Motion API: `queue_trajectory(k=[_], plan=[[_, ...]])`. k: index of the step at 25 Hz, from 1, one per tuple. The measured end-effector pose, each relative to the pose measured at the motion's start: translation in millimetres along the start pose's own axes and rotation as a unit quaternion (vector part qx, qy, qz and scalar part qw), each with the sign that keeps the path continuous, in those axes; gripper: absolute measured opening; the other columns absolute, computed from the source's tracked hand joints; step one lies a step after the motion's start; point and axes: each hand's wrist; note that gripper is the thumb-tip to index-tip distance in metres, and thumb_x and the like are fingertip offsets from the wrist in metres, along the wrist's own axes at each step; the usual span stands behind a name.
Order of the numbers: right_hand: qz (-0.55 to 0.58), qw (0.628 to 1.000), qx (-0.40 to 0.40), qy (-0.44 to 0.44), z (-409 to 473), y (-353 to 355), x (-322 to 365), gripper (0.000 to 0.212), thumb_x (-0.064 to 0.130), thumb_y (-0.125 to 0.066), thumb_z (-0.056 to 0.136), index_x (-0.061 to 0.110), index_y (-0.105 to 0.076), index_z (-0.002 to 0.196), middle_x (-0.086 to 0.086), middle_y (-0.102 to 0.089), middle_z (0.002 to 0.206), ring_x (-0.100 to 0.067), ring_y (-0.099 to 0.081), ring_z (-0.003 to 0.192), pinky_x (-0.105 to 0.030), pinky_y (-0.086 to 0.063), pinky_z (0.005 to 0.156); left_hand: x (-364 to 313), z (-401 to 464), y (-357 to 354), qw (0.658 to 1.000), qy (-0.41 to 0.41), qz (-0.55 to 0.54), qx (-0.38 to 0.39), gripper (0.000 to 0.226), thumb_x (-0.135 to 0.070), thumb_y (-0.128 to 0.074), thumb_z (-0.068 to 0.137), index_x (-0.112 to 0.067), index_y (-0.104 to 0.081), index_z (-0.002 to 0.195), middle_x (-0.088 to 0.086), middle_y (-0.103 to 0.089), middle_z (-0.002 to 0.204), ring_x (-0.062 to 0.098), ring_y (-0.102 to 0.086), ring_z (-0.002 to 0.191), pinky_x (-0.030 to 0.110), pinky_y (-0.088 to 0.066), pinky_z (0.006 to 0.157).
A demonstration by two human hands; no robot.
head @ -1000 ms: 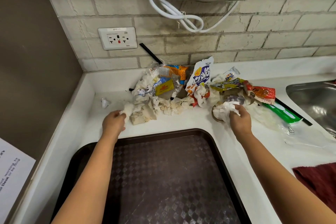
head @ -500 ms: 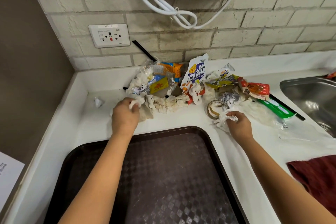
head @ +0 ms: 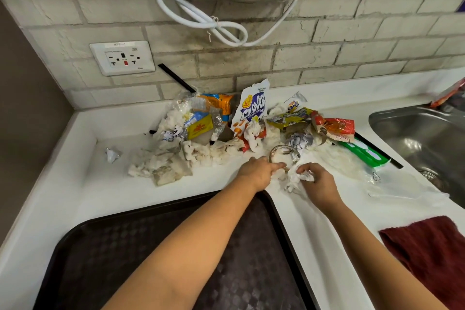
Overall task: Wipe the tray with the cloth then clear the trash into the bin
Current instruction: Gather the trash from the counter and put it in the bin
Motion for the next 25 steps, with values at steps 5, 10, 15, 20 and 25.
queue_trajectory(k=[5, 10, 15, 20, 25], plan=[[0.005, 0.995, -0.088, -0.037, -1, 33, -11, 0.021, -0.008, -0.052, 0.081, 0.012, -0.058, 0.082, -0.008, -0.059, 0.102, -0.019, -0.051, 0.093, -0.019, -0.033, 0.073, -3, 8, -4, 0.999, 0.023, 0.047, 0.0, 0.046, -0.018, -0.031, 0.098, -0.041, -0.041, 0.136, 0.008, -0.042, 0.136, 0.032, -0.041, 0.121, 0.037, -0.039, 0.096], [0.049, 0.98, -0.181, -0.063, -14, 60, -16, 0.017, -0.001, -0.052, 0.083, 0.015, -0.059, 0.085, -0.007, -0.059, 0.103, -0.022, -0.052, 0.087, -0.026, -0.038, 0.072, -8, -7, 1, 0.993, 0.048, -0.067, -0.083, 0.042, -0.023, -0.034, 0.099, -0.034, -0.038, 0.14, 0.01, -0.047, 0.134, 0.03, -0.045, 0.121, 0.038, -0.042, 0.098], [0.123, 0.978, -0.159, -0.049, -38, 62, 4, 0.015, -0.004, -0.052, 0.084, 0.01, -0.058, 0.087, 0.0, -0.056, 0.088, -0.013, -0.048, 0.063, -0.011, -0.038, 0.043, -24, -51, 18, 0.927, 0.074, -0.302, -0.211, 0.034, -0.02, -0.042, 0.097, -0.02, -0.053, 0.129, 0.008, -0.052, 0.134, 0.025, -0.049, 0.122, 0.027, -0.039, 0.096], [0.16, 0.977, -0.137, -0.016, -80, 60, 17, 0.019, -0.007, -0.054, 0.08, 0.012, -0.058, 0.081, 0.002, -0.057, 0.083, -0.007, -0.052, 0.069, -0.009, -0.042, 0.054, -58, -111, 12, 0.849, 0.103, -0.491, -0.167, 0.029, -0.025, -0.045, 0.096, -0.015, -0.056, 0.121, 0.009, -0.061, 0.114, 0.026, -0.06, 0.09, 0.036, -0.053, 0.082], [0.187, 0.973, -0.138, -0.001, -126, 60, 18, 0.011, 0.013, -0.054, 0.066, 0.022, -0.055, 0.071, 0.011, -0.058, 0.077, -0.001, -0.054, 0.07, -0.02, -0.043, 0.064, -94, -160, -4, 0.721, 0.107, -0.683, -0.046, 0.016, -0.012, -0.048, 0.095, -0.014, -0.057, 0.108, 0.002, -0.061, 0.093, 0.013, -0.058, 0.08, 0.027, -0.053, 0.067]])
Point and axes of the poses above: each hand's wrist, its own z-axis towards the middle knuckle, its own y-axis out of the back of the hand, x = y × z
